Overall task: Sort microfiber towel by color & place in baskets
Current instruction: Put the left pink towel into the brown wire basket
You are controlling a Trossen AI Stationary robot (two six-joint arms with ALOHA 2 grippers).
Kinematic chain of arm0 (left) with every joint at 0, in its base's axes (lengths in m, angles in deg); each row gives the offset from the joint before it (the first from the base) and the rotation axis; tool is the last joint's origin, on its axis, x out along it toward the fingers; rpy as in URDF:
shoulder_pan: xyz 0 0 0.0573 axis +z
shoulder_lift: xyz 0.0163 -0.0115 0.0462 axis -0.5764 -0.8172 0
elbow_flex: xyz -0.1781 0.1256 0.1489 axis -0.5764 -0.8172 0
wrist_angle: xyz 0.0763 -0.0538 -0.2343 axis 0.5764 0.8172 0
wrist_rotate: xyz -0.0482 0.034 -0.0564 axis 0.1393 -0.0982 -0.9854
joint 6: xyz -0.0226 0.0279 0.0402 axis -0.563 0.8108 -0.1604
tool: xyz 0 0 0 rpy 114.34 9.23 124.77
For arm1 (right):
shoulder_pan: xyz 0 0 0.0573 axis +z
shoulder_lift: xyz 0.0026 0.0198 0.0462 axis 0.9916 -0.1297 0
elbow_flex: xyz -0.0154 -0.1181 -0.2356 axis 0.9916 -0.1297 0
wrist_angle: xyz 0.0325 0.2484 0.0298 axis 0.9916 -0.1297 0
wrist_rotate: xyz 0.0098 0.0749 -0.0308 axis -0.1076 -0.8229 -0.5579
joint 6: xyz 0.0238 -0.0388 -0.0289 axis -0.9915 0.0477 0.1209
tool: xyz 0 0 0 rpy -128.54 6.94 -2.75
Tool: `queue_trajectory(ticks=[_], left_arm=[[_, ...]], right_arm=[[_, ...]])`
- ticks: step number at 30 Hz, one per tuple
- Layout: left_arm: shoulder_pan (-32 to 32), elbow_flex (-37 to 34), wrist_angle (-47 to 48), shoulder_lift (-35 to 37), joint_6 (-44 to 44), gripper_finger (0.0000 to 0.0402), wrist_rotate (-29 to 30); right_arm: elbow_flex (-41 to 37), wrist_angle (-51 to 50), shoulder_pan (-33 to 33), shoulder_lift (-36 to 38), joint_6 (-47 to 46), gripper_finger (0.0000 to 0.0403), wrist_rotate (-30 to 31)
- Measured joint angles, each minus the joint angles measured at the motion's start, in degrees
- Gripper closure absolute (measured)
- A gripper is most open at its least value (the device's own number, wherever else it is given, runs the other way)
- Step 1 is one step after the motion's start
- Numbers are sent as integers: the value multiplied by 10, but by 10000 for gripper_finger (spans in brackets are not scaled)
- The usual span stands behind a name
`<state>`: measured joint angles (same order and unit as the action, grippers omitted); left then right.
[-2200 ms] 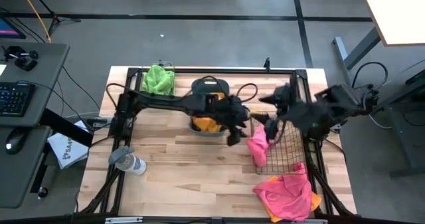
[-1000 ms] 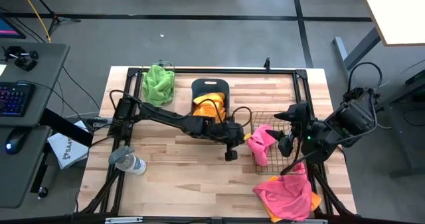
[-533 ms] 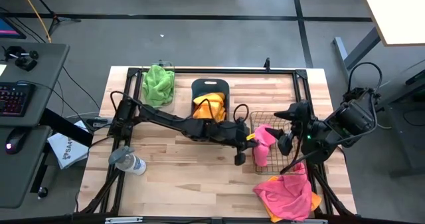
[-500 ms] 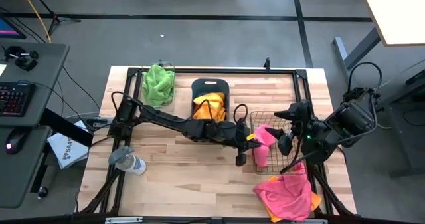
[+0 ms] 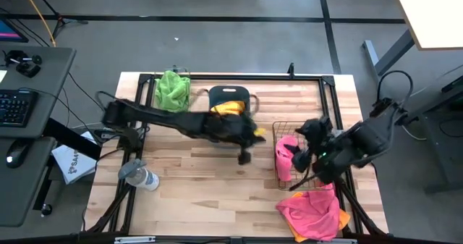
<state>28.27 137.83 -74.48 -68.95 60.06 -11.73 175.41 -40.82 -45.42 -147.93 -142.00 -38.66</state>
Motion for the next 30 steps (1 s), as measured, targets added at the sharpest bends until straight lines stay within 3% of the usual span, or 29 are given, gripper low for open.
queue_trajectory(ticks=[3, 6, 9, 12, 13, 15, 18, 23, 26, 30], left_arm=[[6, -40, 17, 90, 8, 401, 63], [6, -90, 1, 197, -2, 401, 112], [-2, -150, -19, 298, -14, 401, 145], [-22, -213, -45, 390, -41, 401, 182], [-30, -234, -53, 419, -52, 401, 196], [-50, -276, -80, 472, -74, 401, 223], [-82, -343, -132, 529, -95, 401, 255], [-130, -435, -255, 574, -97, 401, 295], [-144, -467, -306, 578, -97, 401, 318], [-149, -473, -305, 571, -110, 401, 332]], right_arm=[[-89, 0, 0, 2, -49, 106, -49], [-188, 25, 4, 15, -91, 141, -126], [-257, 90, 8, 45, -107, 226, -158], [-309, 149, 12, 83, -103, 352, -142], [-327, 168, 12, 98, -101, 377, -131], [-370, 222, 8, 131, -89, 382, -122], [-448, 337, -13, 179, -45, 393, -162], [-550, 534, -56, 230, 34, 398, -214], [-576, 561, -79, 234, 47, 401, -226], [-593, 573, -99, 227, 49, 402, -244]])
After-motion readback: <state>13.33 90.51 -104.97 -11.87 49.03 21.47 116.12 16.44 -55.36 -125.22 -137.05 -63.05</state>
